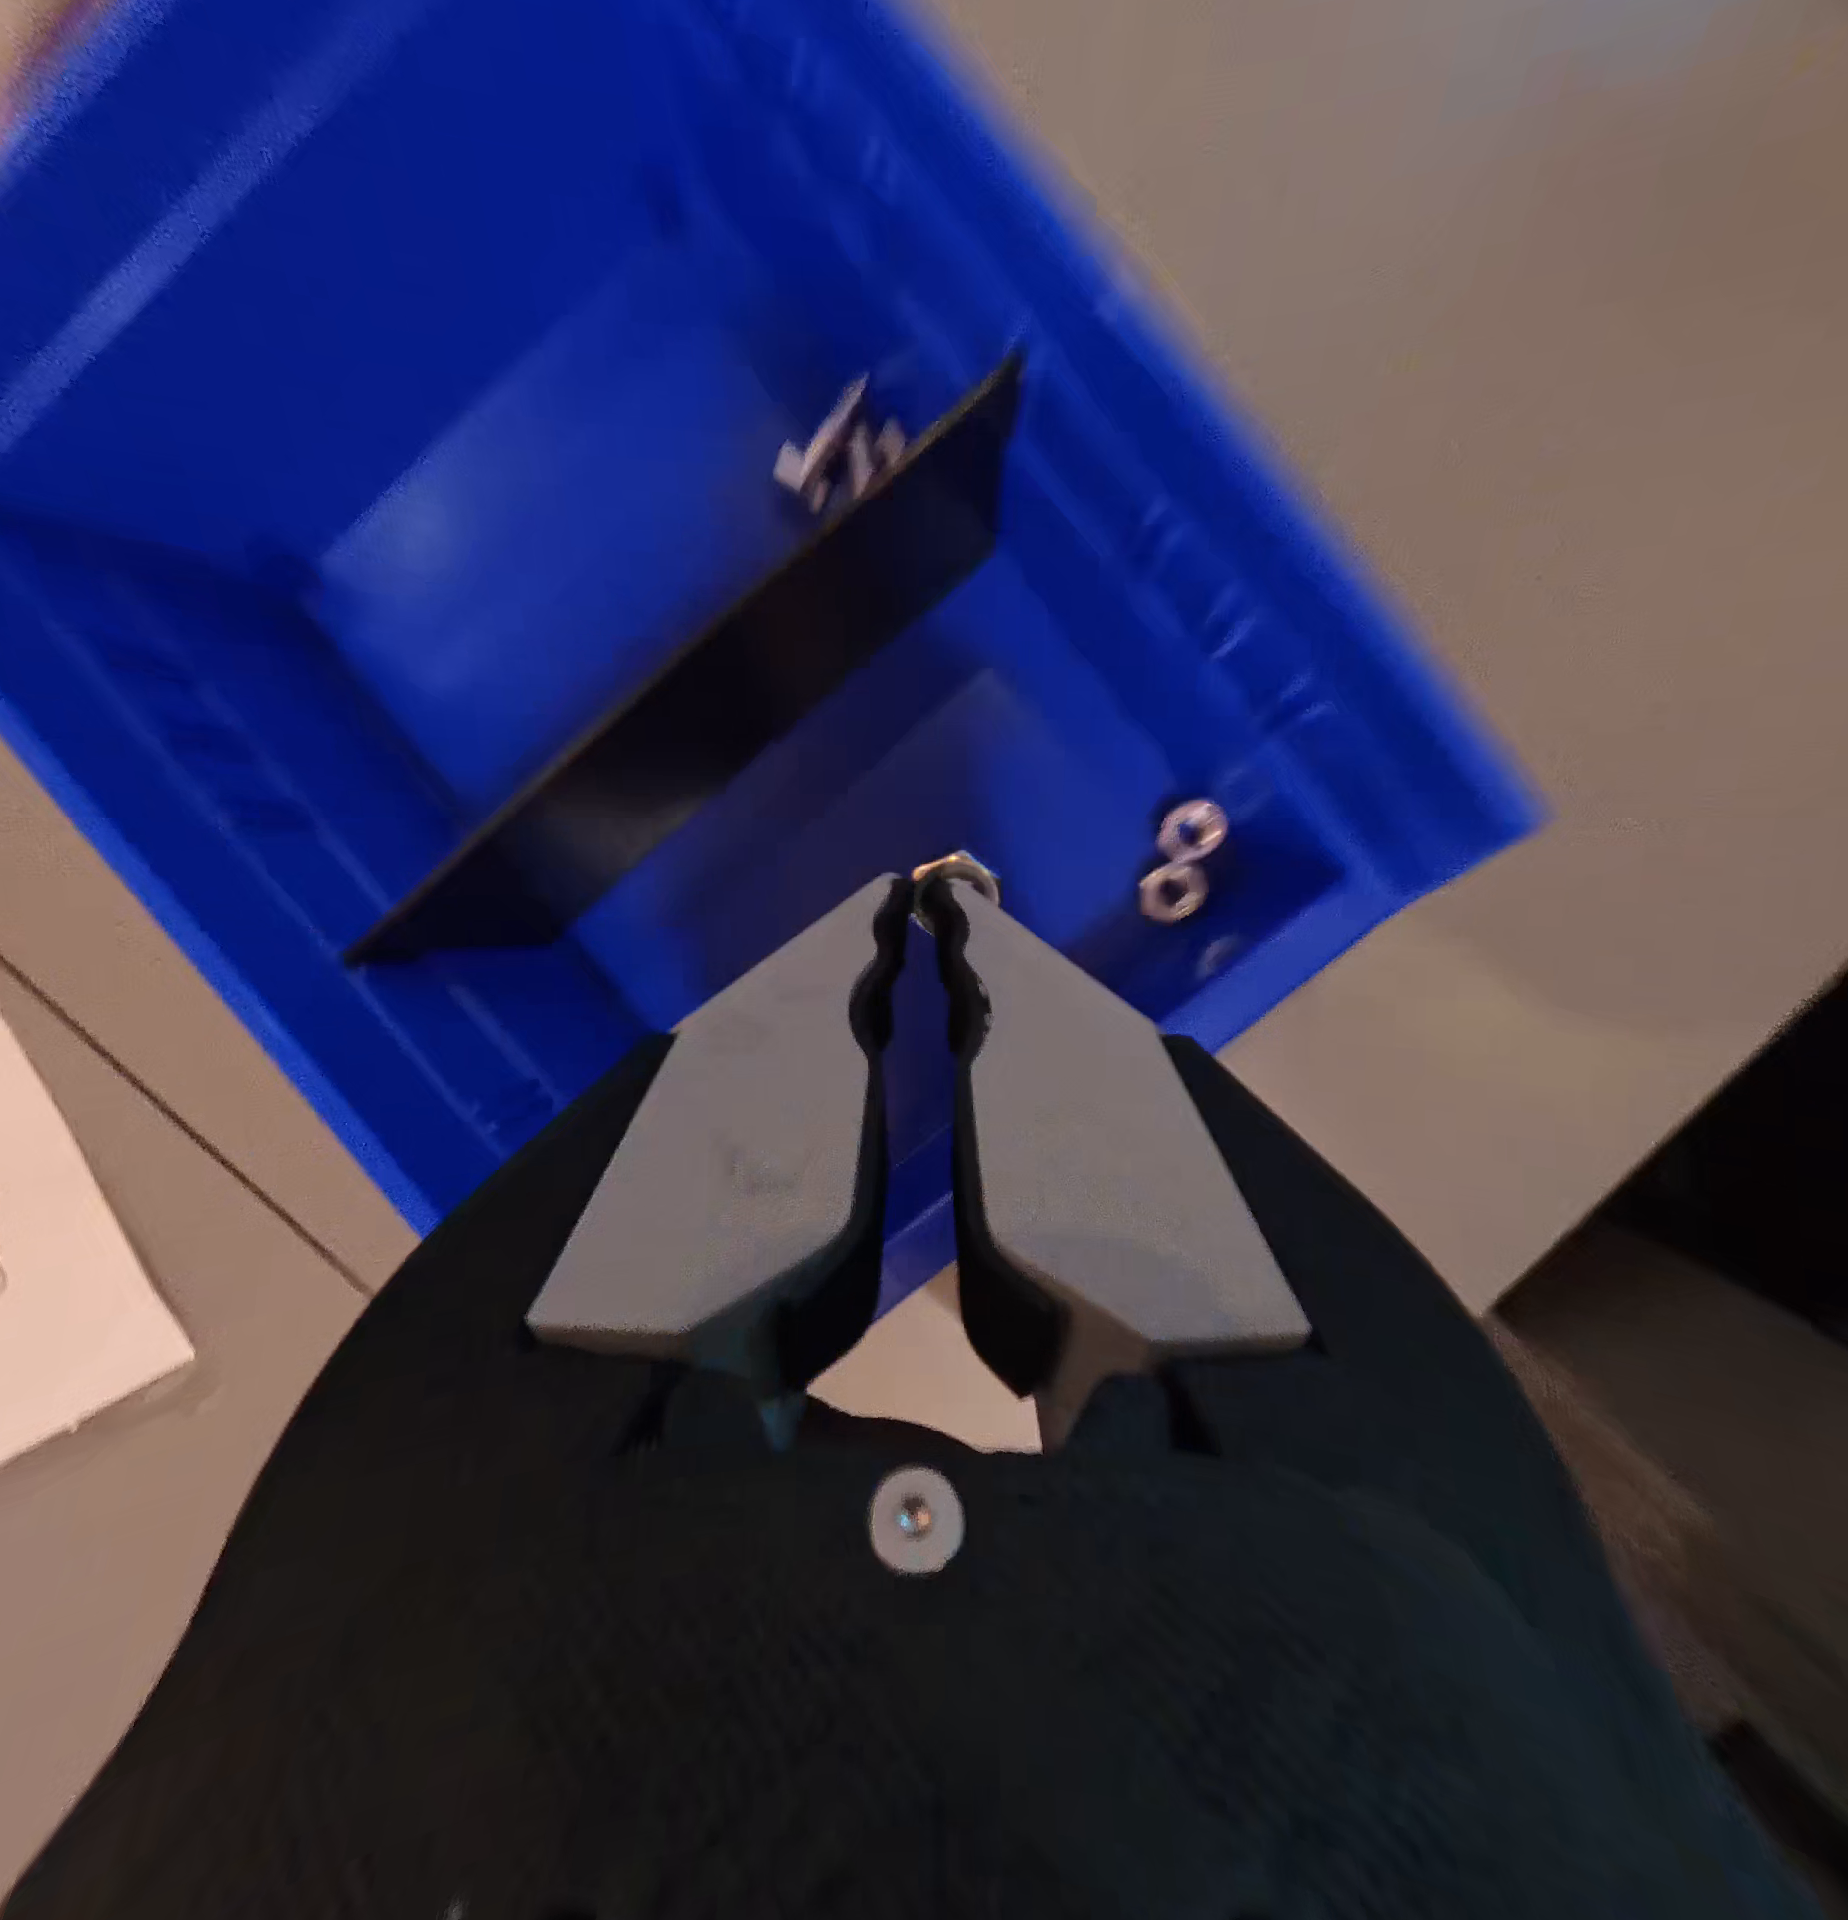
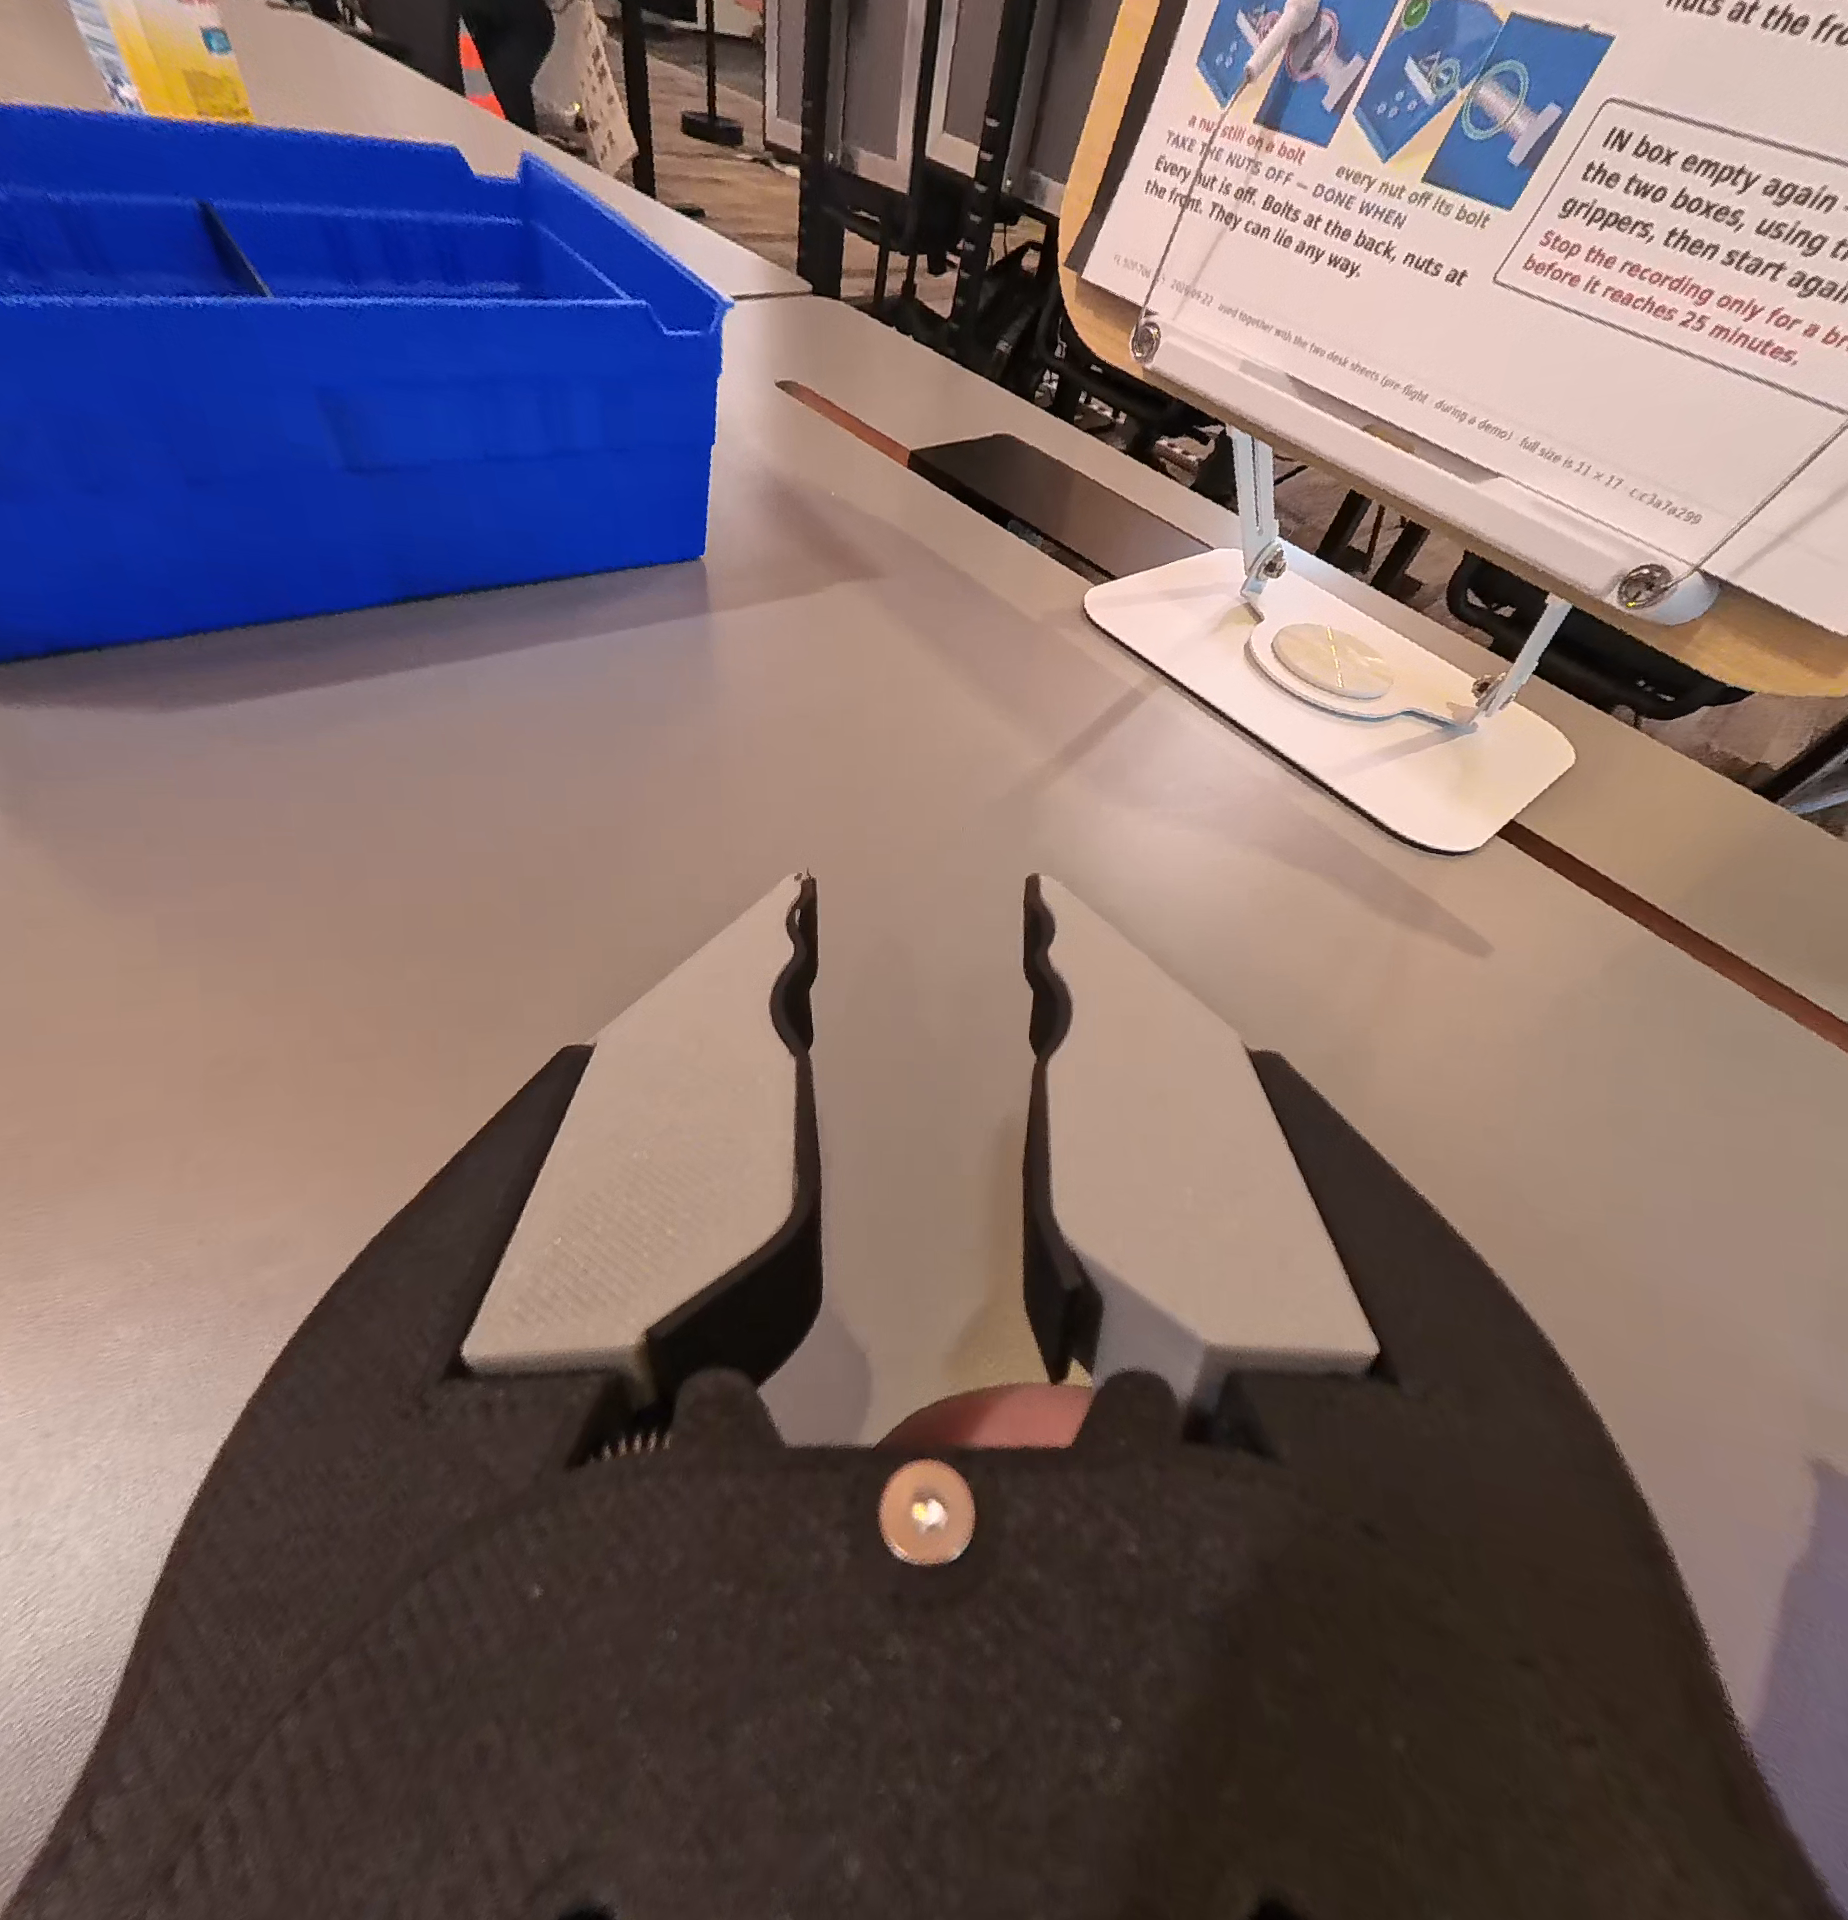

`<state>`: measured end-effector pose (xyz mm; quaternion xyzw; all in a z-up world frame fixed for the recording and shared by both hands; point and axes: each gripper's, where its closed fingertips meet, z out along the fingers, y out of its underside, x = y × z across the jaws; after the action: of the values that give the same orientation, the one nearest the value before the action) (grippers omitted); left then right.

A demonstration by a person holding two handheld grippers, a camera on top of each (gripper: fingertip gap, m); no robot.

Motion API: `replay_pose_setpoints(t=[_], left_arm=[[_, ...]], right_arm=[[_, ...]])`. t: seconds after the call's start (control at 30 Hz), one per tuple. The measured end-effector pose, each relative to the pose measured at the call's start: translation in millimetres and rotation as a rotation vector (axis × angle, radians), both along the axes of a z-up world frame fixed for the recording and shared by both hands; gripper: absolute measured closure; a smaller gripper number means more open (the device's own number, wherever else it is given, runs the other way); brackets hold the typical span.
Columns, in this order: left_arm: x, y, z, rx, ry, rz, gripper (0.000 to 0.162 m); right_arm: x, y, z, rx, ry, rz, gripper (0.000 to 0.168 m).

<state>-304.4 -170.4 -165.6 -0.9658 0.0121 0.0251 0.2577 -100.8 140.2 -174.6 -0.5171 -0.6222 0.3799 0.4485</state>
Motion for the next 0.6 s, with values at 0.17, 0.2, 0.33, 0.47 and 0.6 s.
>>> replay_pose_setpoints(t=[0.17,0.2,0.33,0.47,0.6], left_arm=[[84.6,56.2,43.6,0.117,0.027,-0.205,0.159],[101.8,71.3,38.9,0.106,0.036,-0.241,0.159],[162.4,131.3,-9.6,0.022,0.003,-0.334,0.159],[193.8,170.6,-65.1,-0.054,-0.026,-0.356,0.159],[206.3,187.7,-93.3,-0.077,-0.080,-0.338,0.154]], right_arm=[[0.8,2.8,3.6,0.010,0.013,-0.011,0.132],[0.9,4.5,3.7,0.014,0.014,-0.017,0.132],[2.0,13.4,4.6,0.017,0.022,-0.043,0.133],[3.5,22.3,4.4,0.004,0.025,-0.066,0.133],[3.8,22.8,4.8,-0.005,0.024,-0.063,0.133]])
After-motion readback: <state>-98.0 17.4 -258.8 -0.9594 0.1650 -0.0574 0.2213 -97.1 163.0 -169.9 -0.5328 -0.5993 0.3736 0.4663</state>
